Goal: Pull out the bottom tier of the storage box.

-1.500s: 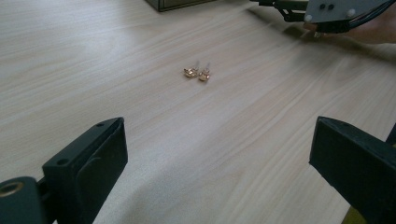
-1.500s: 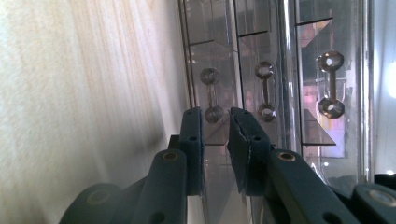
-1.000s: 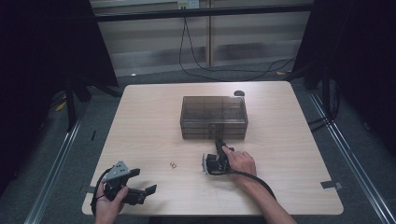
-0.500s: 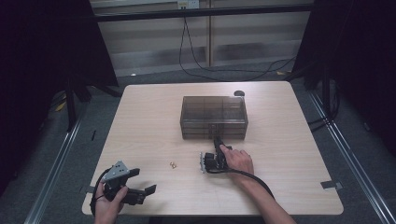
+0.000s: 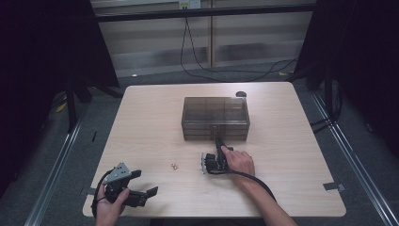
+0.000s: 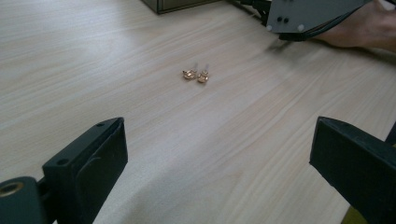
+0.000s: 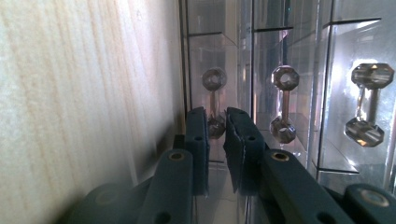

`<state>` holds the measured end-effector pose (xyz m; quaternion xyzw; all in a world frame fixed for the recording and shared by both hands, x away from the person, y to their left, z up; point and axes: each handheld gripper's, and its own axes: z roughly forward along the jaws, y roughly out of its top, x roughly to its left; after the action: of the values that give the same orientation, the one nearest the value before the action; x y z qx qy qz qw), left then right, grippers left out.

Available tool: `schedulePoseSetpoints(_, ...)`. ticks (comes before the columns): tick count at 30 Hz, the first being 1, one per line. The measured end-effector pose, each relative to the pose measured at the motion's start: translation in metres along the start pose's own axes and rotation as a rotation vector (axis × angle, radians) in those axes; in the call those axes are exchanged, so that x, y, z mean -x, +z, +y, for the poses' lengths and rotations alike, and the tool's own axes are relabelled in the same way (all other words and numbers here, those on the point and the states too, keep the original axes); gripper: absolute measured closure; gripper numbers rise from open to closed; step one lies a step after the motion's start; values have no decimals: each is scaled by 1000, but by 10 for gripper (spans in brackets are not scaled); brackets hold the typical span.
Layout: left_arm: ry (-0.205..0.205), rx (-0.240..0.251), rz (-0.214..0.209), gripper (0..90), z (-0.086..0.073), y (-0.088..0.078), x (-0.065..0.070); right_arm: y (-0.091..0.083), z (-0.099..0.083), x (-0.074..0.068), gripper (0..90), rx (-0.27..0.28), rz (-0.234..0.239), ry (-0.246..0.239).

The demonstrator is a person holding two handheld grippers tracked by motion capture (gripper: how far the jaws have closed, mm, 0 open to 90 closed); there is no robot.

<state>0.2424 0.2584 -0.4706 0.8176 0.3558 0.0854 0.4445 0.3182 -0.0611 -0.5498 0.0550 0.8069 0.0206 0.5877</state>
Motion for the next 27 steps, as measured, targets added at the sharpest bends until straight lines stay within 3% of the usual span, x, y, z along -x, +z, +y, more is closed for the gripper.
schedulePoseSetpoints(14, -5, -3, 2, 41, 0, 1, -3, 2, 2, 0, 782, -5, 1, -24)
schedulePoseSetpoints(27, -5, -11, -4, 41, 0, 1, -3, 0, 2, 0, 797, -25, 3, -2)
